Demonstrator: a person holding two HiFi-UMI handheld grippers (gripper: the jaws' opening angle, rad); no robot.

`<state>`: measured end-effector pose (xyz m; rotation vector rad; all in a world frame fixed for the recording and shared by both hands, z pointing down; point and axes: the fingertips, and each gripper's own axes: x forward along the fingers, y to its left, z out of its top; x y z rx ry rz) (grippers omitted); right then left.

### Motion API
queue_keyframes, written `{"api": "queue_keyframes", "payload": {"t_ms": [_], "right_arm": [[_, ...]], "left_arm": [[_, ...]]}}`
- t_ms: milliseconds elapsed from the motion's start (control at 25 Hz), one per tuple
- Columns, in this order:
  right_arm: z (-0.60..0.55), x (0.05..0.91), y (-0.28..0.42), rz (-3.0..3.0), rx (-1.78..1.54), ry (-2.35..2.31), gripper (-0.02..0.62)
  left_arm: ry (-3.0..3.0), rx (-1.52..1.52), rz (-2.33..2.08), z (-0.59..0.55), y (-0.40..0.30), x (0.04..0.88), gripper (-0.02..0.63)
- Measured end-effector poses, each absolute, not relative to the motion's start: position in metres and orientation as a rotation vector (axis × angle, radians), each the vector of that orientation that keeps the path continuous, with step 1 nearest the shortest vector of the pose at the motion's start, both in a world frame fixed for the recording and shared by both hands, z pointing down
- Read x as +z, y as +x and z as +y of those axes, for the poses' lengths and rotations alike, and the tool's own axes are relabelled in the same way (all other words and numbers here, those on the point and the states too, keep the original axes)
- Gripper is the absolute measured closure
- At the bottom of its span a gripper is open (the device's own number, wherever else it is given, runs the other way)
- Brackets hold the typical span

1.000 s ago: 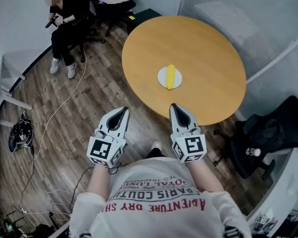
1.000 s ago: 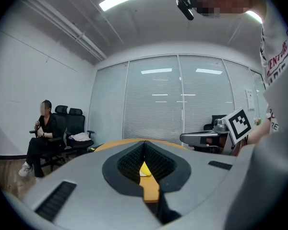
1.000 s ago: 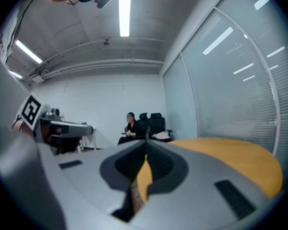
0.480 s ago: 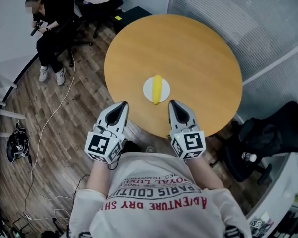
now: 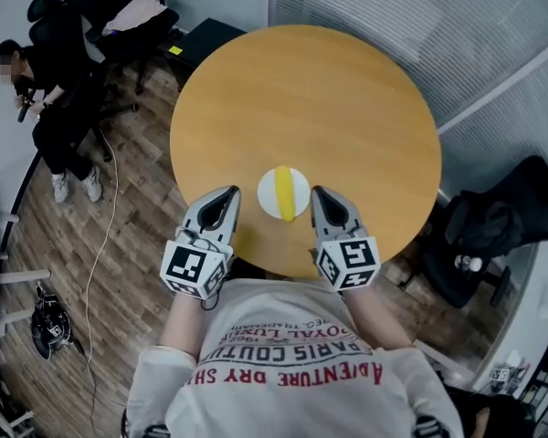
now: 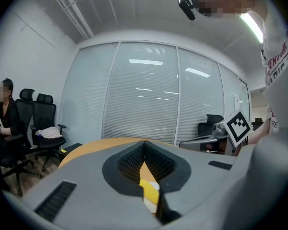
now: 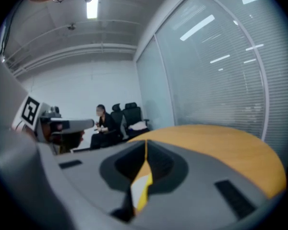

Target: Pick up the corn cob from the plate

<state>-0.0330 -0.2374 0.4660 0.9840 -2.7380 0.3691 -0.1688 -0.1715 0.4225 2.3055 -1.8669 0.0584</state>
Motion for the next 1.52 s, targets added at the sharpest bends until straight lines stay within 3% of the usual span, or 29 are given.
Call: {"api": "queue_keyframes", "payload": {"t_ms": [640,720,840,1520], "right_arm": [[-0.273,0.577,-0.066,-2.296,0.708,1.180,0.558],[-0.273,0.596,-0.070,-2.255,0.720,1.147,0.418],[-0.272,0.622,-0.074,-2.192,0.727,1.101,0.356],[-0.269,0.715,-0.081,-1.855,0.782,0.943,0.330]], "left_arm": [[2.573,0.275,-1.298,-0.281,-0.196,0.501,0.571],[2.564,0.281,-1.255,-0.287,-0.195,0.513,0.571],[2.556,0.296,-1.201,-0.292,-0.192,0.529,0.571],[2.491,0.355,-1.149,-0.300,-0.210,0.575,0.571]]}}
